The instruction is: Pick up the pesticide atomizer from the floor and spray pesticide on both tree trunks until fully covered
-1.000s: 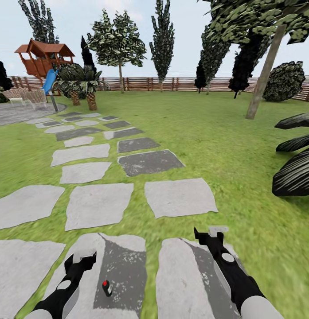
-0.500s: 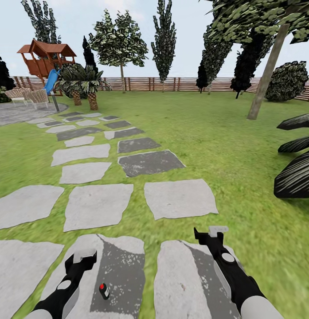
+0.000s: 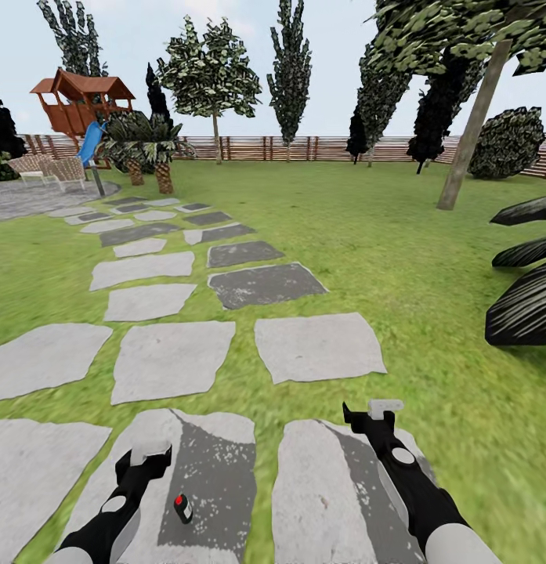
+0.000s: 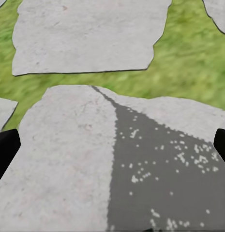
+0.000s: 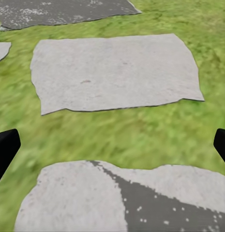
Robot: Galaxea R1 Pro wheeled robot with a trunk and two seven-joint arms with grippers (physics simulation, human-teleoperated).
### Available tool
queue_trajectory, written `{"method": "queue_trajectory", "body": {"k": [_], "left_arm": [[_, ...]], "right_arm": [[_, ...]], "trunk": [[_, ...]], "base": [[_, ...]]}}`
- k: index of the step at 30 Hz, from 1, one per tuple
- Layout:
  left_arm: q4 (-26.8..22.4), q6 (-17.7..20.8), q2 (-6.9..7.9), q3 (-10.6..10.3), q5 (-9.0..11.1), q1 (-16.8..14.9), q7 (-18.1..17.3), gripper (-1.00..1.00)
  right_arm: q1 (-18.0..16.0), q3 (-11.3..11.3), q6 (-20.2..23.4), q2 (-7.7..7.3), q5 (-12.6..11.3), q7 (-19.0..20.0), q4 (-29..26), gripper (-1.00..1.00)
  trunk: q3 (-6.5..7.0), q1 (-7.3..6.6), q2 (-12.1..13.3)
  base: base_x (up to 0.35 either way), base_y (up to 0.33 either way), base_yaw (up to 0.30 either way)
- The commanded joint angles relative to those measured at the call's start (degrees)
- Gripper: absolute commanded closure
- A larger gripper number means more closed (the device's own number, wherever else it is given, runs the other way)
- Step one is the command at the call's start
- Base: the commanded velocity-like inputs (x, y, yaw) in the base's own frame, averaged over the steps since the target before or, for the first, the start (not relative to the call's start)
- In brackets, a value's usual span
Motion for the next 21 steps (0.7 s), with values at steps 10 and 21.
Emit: {"method": "queue_trajectory", "body": {"k": [10, 21], "left_arm": [[0.20, 0.07, -0.05, 0.04, -0.02, 0.00, 0.00, -1.00], [0.20, 0.07, -0.05, 0.14, -0.02, 0.00, 0.00, -1.00]], "right_arm": [[0.00, 0.03, 0.00, 0.00, 0.00, -0.03, 0.09, -1.00], [0.03, 0.04, -0.09, 0.03, -0.08, -0.09, 1.15, -1.00]], "trunk": [[-1.80, 2.20, -4.03], [-3.77, 4.62, -8.44]], "base": [[0.000, 0.000, 0.000], [0.000, 0.000, 0.000]]}}
